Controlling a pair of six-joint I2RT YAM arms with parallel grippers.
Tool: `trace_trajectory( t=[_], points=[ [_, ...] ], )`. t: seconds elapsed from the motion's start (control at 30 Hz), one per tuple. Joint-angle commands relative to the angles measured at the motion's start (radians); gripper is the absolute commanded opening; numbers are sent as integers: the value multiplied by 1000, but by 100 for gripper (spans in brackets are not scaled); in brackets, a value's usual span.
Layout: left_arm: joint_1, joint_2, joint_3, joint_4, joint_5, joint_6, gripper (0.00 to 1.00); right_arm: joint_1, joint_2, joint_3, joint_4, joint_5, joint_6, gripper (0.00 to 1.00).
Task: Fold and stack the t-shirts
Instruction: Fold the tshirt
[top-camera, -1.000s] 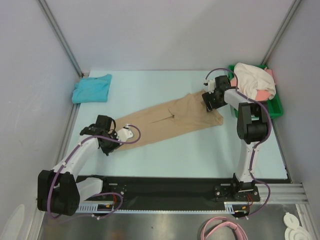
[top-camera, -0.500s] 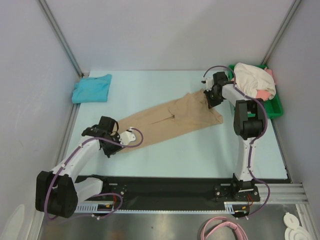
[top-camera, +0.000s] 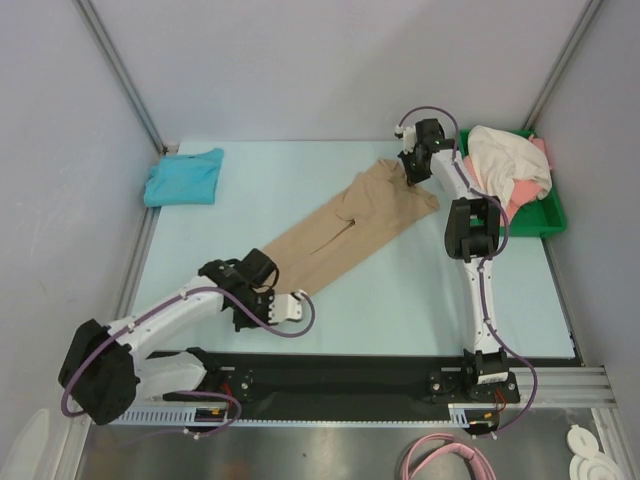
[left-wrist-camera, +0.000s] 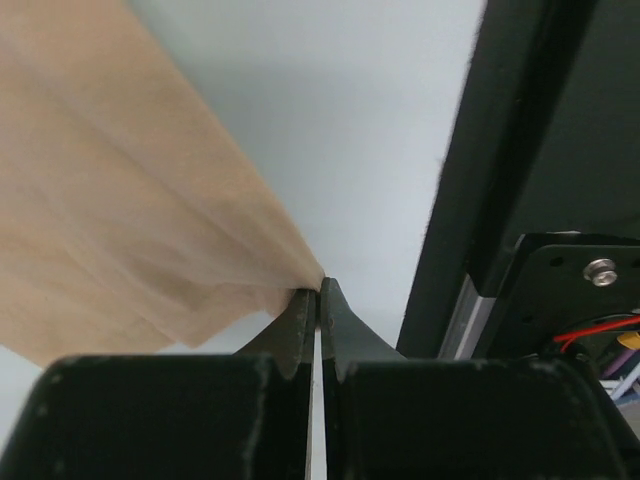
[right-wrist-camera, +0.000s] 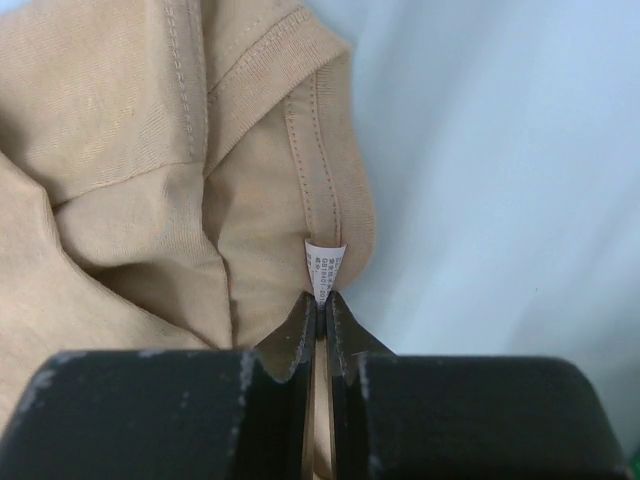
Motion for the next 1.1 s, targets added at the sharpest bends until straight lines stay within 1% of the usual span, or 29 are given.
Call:
trace_trajectory(
  t=[0.0, 0.03, 0.07, 0.1, 0.13, 0.17, 0.23, 0.27, 0.3, 0.37, 0.43, 0.53, 0.6, 0.63, 0.67, 0.7, 0.73, 0.8, 0.9, 0.93, 0.97, 1.0, 1.03, 1.07],
  points=[
    [-128, 56, 62, -62, 25, -61, 1, 25, 67, 16, 108, 43, -5, 2],
    [-161, 78, 76, -56, 24, -75, 1, 29, 67, 22, 126, 49, -10, 1],
    [-232, 104, 93, -51, 24, -99, 1, 38, 70, 29, 139, 55, -10, 1],
    [-264, 133, 131, -48, 25, -113, 0, 40, 73, 42, 165, 58, -5, 0],
    [-295, 192, 154, -46, 30, -124, 1, 43, 90, 61, 173, 61, 10, 0],
    [-353, 222, 174, -45, 42, -141, 0, 45, 99, 103, 182, 67, 18, 1],
    [-412, 302, 226, -31, 47, -156, 1, 48, 114, 134, 215, 100, 21, 3],
    [-466, 325, 243, -25, 48, -167, 0, 51, 124, 152, 222, 106, 3, 2],
    [-493, 373, 278, -16, 56, -172, 1, 54, 130, 158, 238, 110, -6, 2],
    [-553, 420, 321, -7, 70, -182, 1, 54, 136, 163, 258, 113, -26, 2],
    [-582, 498, 399, -17, 97, -179, 0, 57, 138, 164, 287, 113, -31, 0],
    [-628, 604, 513, -37, 114, -176, 1, 58, 142, 175, 310, 113, -33, 0],
    [-651, 639, 597, -34, 123, -173, 0, 58, 147, 181, 316, 113, -34, 0],
    [-657, 677, 628, -36, 146, -169, 1, 57, 148, 181, 314, 113, -34, 0],
    [-674, 694, 701, -48, 169, -169, 0, 57, 147, 181, 313, 113, -34, 0],
    [-683, 713, 740, -60, 192, -170, 0, 55, 147, 181, 313, 113, -33, 0],
    [-691, 731, 780, -72, 243, -172, 0, 55, 147, 181, 313, 113, -33, 0],
    [-722, 776, 875, -106, 274, -172, 0, 54, 147, 180, 313, 112, -31, 0],
    [-757, 825, 952, -135, 297, -164, 1, 54, 145, 180, 311, 115, -31, 0],
    [-763, 837, 964, -137, 295, -162, 7, 54, 145, 178, 310, 113, -31, 0],
    [-772, 845, 984, -135, 291, -165, 21, 54, 144, 177, 305, 113, -30, 0],
    [-772, 849, 987, -126, 292, -176, 45, 54, 138, 172, 301, 113, -28, 0],
    [-772, 845, 989, -123, 295, -178, 50, 52, 128, 163, 299, 113, -25, 9],
    [-771, 837, 986, -114, 300, -178, 58, 48, 92, 117, 310, 113, -8, 17]
  ],
)
